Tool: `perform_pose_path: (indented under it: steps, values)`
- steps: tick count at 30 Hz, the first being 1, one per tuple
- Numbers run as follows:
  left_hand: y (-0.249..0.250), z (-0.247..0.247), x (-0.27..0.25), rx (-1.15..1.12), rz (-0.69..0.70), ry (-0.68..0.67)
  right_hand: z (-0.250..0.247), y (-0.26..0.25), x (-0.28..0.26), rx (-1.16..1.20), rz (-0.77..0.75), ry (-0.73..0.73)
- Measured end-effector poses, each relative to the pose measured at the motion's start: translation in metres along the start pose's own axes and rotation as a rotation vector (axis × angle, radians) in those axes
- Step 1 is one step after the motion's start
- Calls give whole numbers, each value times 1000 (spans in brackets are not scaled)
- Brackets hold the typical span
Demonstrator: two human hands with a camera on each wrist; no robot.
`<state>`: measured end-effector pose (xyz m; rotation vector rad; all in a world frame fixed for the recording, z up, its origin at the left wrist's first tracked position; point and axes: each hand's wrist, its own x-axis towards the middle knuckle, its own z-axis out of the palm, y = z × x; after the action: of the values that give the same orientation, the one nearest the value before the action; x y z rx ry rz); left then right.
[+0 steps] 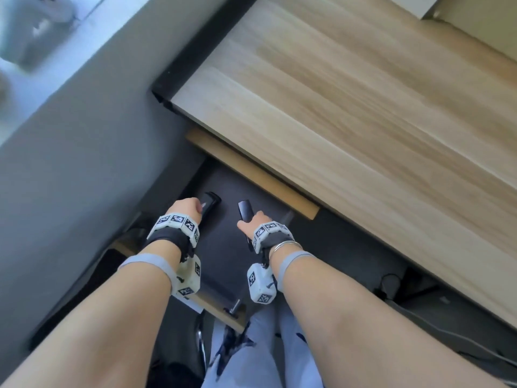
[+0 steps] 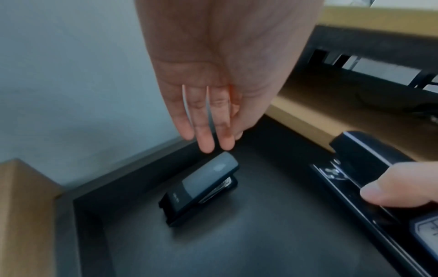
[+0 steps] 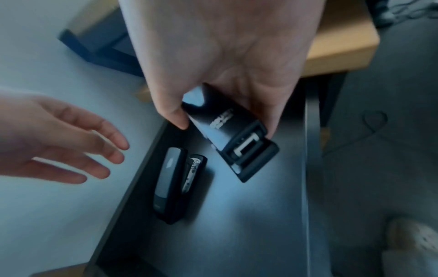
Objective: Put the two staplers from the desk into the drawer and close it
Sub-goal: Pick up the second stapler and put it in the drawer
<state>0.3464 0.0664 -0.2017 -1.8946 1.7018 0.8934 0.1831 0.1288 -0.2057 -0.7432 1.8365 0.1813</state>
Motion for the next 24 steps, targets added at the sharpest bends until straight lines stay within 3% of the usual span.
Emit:
perform_pose_path:
  steps: [4,14,24]
  values:
    - [-16,25,16,-25,-14,-33,23,8,27,79,161,22]
    - [-30,68,48,-58,-45,-85,47,5,64,199,216,-109]
    - [-49,86,63,-81,-41,-88,83,3,88,415,289,17]
